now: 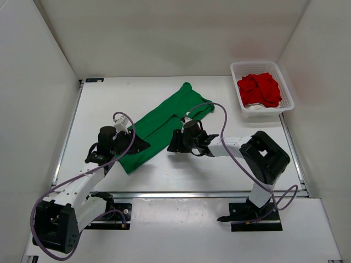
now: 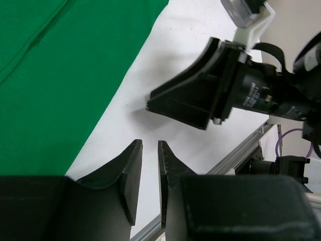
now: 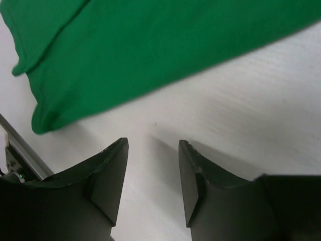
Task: Fold and stack the t-shirts
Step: Rotate the tshirt 90 degrees
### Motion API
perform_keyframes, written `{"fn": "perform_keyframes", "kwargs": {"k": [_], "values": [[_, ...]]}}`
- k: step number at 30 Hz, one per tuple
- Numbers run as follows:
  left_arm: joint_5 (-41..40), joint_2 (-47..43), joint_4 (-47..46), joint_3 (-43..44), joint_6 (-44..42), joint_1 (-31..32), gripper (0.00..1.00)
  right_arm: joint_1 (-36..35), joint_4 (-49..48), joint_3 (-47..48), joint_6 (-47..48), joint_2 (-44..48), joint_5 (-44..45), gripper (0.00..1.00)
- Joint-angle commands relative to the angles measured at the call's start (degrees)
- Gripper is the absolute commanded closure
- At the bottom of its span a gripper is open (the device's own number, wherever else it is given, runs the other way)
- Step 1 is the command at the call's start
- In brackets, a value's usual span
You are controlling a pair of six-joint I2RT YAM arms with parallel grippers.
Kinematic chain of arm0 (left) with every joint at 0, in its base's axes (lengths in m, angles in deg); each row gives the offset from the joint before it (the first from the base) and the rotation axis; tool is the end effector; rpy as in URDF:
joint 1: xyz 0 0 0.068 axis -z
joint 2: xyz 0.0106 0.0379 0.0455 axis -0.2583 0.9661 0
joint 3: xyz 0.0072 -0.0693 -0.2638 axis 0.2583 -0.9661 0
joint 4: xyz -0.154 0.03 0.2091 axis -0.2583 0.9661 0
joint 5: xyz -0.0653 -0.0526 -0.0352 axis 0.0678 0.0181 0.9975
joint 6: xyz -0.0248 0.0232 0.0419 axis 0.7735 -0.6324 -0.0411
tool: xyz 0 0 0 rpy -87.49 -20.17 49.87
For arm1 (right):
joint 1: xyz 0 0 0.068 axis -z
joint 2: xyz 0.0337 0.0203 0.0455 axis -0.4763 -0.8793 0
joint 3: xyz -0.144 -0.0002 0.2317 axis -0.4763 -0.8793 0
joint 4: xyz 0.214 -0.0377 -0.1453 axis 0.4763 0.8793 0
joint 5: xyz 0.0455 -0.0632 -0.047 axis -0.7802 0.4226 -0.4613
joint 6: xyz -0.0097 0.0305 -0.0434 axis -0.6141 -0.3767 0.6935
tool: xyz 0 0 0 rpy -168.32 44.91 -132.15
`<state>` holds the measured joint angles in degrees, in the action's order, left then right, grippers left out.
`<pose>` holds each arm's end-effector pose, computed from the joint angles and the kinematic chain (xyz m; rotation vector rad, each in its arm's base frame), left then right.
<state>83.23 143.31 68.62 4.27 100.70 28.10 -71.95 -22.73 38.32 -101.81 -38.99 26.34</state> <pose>0.1949 -0.0634 0.2109 -0.0884 2.2168 -1.0126 0.2520 0.2496 0.1549 -0.1943 2.4589 0.9549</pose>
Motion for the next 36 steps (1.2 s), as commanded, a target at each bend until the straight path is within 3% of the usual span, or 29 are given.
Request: {"fn": "perform_keyframes", "kwargs": {"k": [1,3,4,5,10,11,13,21,26,30,36], "values": [[1.35,-1.80,0.20,0.46,-1.11,-0.29,0.70,-1.05,-7.29,2.60,-3.98,-4.31,4.51,0.57],[1.17,-1.37,0.29,0.63,-0.84,-0.04,0.70,-0.88,-7.63,4.18,-4.42,-7.03,5.05,0.59],[1.35,-1.80,0.20,0.98,-1.10,0.14,0.70,-0.70,-7.90,4.97,-4.86,-8.96,4.96,0.68],[0.31,-0.93,0.99,1.68,-1.80,0.23,0.70,-0.62,-8.25,5.68,-5.47,-10.11,4.09,0.70],[-0.40,0.48,1.79,2.66,-2.42,1.02,0.70,2.36,-8.69,6.21,-5.83,-12.23,0.58,0.71],[-0.58,1.09,1.17,2.40,-2.07,1.90,0.69,3.50,-9.22,5.86,-5.65,-12.14,0.04,0.75],[-1.81,2.15,1.26,2.66,-2.16,2.86,0.69,4.91,-8.17,5.25,-4.78,-10.66,-0.67,1.00],[-6.29,5.49,2.05,0.99,-4.18,6.47,0.70,19.40,-0.52,-13.27,6.20,7.26,-8.84,1.00],[-10.86,5.58,5.20,-0.85,-6.64,9.37,0.63,29.43,2.37,-15.94,9.54,16.23,-13.95,0.61],[-16.57,3.38,6.35,-4.10,-7.34,9.82,0.55,32.69,3.61,-6.48,11.39,10.91,-11.13,0.49],[-19.55,4.34,6.18,-6.13,-7.96,8.76,0.48,35.24,3.00,10.06,10.61,-3.42,-9.20,0.45]]}}
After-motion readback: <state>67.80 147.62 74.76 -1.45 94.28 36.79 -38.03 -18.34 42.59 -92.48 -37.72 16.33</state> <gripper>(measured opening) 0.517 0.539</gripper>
